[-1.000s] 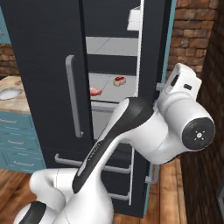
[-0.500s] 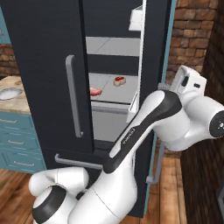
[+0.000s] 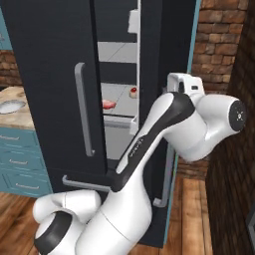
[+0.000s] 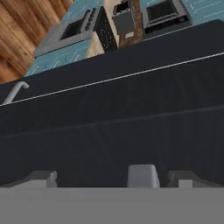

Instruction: Place the steak on the counter behind the older steak on the same shelf of the fridge to maintain FIFO order. Close the fridge door when finished.

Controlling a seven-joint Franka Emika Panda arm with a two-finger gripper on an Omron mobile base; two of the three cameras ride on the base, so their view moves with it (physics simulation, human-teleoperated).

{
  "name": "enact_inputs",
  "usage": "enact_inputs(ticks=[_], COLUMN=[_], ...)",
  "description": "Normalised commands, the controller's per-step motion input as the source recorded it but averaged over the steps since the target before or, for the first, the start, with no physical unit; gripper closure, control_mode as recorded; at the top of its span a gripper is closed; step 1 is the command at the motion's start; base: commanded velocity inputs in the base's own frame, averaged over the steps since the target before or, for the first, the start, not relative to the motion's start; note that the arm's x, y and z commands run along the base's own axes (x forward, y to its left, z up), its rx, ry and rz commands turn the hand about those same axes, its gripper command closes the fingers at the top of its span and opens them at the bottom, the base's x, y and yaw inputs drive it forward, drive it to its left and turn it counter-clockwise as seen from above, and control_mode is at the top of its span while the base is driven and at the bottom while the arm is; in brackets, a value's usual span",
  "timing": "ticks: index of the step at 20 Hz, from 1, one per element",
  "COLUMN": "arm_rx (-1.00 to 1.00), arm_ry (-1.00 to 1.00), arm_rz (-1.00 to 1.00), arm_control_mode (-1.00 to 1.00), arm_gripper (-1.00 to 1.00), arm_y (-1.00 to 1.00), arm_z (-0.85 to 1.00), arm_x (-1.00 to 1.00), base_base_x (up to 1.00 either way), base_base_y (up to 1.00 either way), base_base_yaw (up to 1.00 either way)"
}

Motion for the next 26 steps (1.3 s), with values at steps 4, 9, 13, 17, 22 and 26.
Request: enact_inputs(ticks=[4,9,13,17,22,26], arm_rx=[-0.26,-0.22,-0.20,-0.17,-0.14,-0.10], arm_ry=[0.00,0.01,-0.01,0.00,0.00,0.00], arm_rz=[0.02,-0.05,-0.25,-0.32,-0.30,-0.25], arm_control_mode=[-1.00,-1.00,-1.00,-1.00,-1.00,-1.00], arm_gripper=[-1.00,-1.00,-1.00,-1.00,-1.00,-1.00], arm_y=[1.00,1.00,0.94,0.86,0.66,0.34], arm_z=[0.13,0.43,0.21,0.14,0.16,0.15], arm_x=[0.15,0.41,0.32,0.42,0.69,0.90], base_base_x=[0.00,0.00,0.00,0.00,0.00,0.00], base_base_y=[0.00,0.00,0.00,0.00,0.00,0.00], base_base_yaw=[0.00,0.00,0.00,0.00,0.00,0.00])
